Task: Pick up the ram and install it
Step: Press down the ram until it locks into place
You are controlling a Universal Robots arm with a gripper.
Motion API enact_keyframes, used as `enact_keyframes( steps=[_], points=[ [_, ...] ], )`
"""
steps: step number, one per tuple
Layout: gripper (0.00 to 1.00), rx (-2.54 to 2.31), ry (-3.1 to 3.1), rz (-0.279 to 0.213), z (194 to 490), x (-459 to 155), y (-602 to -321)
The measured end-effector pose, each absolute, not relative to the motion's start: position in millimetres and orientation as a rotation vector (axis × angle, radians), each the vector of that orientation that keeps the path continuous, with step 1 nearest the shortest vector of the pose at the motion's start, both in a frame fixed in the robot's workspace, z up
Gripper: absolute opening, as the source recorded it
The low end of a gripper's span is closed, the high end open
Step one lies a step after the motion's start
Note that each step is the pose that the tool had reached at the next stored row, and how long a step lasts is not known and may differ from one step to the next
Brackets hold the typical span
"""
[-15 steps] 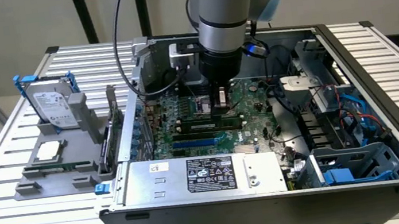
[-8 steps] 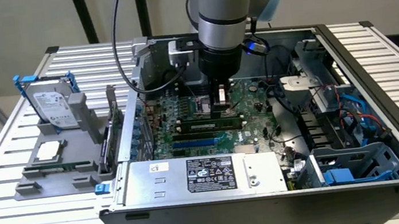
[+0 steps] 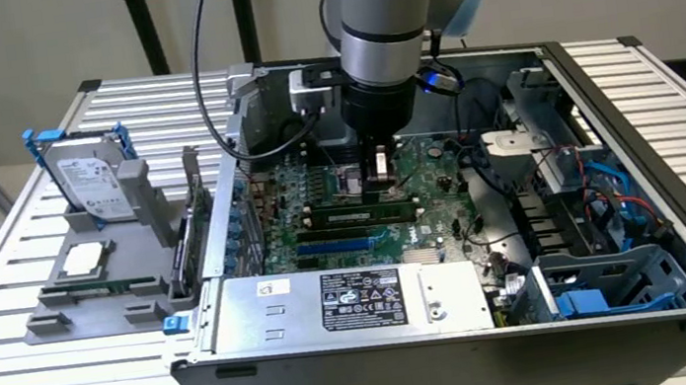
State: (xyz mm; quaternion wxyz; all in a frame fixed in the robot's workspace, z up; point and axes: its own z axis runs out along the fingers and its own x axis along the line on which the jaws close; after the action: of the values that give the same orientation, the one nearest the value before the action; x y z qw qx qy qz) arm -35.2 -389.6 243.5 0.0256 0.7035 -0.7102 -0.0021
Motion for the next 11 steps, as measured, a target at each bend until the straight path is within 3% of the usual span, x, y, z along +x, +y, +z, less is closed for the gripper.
enact_keyframes(
  steps=[11],
  points=[
    [0.11, 2.176, -2.197, -0.005, 240.2, -36.6, -389.6]
  ],
)
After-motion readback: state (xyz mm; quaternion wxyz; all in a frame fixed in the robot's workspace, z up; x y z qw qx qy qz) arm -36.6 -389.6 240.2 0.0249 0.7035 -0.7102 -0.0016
